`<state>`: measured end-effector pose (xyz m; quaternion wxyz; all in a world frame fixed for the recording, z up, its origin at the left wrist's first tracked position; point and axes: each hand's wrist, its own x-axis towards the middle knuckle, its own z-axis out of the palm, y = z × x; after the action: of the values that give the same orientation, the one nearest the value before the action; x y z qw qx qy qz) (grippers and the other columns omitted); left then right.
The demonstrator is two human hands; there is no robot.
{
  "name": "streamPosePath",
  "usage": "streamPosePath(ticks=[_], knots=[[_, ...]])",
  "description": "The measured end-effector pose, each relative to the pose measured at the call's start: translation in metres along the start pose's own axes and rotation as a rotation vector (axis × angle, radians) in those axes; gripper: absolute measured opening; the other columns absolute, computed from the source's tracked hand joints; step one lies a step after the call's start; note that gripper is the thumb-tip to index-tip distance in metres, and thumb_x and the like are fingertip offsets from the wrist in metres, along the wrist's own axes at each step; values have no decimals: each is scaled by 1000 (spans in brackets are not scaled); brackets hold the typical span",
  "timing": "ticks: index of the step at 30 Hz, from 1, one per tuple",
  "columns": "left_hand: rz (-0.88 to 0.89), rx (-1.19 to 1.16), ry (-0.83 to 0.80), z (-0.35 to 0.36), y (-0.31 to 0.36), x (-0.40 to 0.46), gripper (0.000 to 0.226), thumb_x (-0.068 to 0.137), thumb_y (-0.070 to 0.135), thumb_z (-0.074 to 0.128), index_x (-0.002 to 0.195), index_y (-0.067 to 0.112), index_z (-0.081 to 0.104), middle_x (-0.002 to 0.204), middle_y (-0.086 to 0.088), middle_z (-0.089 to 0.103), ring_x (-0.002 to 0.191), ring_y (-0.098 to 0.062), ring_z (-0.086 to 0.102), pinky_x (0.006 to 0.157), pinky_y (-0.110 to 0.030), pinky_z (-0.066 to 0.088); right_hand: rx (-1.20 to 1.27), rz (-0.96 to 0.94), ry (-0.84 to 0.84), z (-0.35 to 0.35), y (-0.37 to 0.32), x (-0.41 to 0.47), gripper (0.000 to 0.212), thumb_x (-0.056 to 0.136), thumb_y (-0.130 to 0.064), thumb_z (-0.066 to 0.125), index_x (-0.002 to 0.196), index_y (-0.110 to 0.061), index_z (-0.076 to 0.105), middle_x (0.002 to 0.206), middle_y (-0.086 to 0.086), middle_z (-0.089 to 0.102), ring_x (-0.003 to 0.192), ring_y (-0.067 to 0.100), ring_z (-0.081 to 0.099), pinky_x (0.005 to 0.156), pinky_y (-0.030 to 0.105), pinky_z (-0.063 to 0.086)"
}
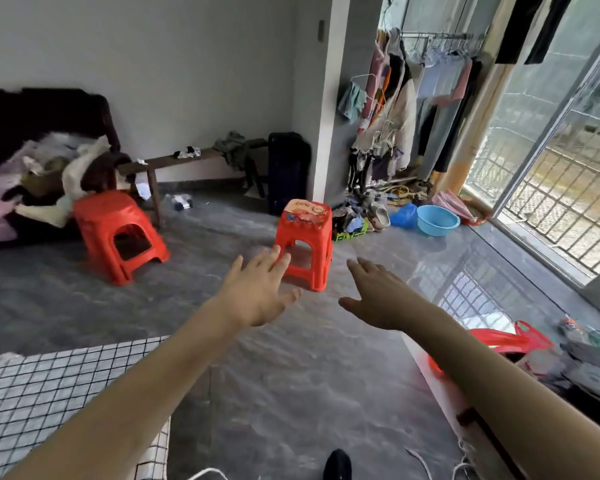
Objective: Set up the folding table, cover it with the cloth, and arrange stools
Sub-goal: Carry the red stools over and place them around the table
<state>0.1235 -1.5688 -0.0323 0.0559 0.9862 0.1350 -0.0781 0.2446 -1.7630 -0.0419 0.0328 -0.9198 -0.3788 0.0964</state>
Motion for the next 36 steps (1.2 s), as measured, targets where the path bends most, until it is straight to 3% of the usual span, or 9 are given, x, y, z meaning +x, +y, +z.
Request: streamPosePath(ticks=[6, 11, 15, 18, 28, 36], knots=[[-40, -9, -14, -10, 13, 98, 76, 96, 62, 26, 155, 24, -1, 163, 5, -12, 149, -12, -9, 121, -45, -1, 53, -48, 29, -29, 53, 95, 90, 84, -69, 42, 153, -21, 12, 158, 8, 23, 142, 35, 27, 113, 49, 26], [-58, 8, -10, -29, 29, 191, 76, 96, 64, 24, 156, 24, -1, 163, 4, -11, 149, -12, -10, 121, -46, -1, 117, -42, 33, -40, 118, 168, 81, 88, -57, 52, 151, -26, 11, 157, 5, 23, 142, 34, 26, 113, 50, 25], [-73, 16, -4, -37, 35, 246, 76, 96, 63, 24, 156, 23, 1, 163, 5, -10, 149, -12, -10, 121, -46, 0, 133, -22, 14, -46, 159, 220, 75, 89, -54, 54, 147, -18, 24, 153, 8, 30, 139, 33, 30, 111, 47, 29], [-98, 27, -25, -40, 31, 277, 75, 96, 63, 24, 156, 23, 0, 163, 5, -11, 149, -12, -10, 121, -46, 0, 123, -27, 5, -50, 174, 257, 81, 90, -55, 53, 152, -18, 17, 158, 9, 23, 142, 33, 26, 113, 47, 26], [-127, -2, -43, -46, -25, 378, 75, 97, 63, 23, 155, 22, -2, 162, 4, -12, 149, -14, -11, 121, -48, 0, 112, -71, -18, -49, 170, 367, 83, 92, -53, 50, 155, -20, 9, 163, 8, 11, 148, 30, 13, 119, 50, 20], [-101, -4, -17, -82, -137, 483, 75, 97, 63, 23, 156, 23, -2, 162, 4, -13, 149, -14, -10, 120, -46, 1, 173, -3, 76, -70, 142, 472, 80, 93, -50, 52, 156, -23, 11, 163, 3, 9, 148, 26, 14, 117, 45, 20]])
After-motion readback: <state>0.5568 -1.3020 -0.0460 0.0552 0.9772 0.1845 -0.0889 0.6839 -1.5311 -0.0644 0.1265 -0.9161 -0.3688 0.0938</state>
